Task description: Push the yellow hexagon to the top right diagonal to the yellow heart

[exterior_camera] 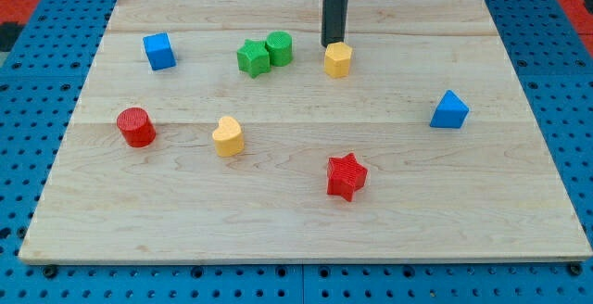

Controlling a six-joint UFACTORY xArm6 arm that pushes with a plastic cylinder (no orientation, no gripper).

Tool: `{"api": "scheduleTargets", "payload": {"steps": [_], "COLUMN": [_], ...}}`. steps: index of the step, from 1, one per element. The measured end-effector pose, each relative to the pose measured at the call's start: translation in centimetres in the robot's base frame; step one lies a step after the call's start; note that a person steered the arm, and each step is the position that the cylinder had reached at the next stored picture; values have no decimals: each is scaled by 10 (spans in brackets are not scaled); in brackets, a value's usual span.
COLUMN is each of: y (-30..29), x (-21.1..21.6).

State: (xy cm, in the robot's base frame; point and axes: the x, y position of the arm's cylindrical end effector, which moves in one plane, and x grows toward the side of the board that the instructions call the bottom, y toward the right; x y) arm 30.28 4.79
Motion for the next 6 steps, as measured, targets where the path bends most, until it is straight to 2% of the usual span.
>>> {"api": "scheduleTargets", "payload": {"steps": [1,2,3,4,6], "y": [0,1,49,61,63], "x": [49,34,12,14,64]}}
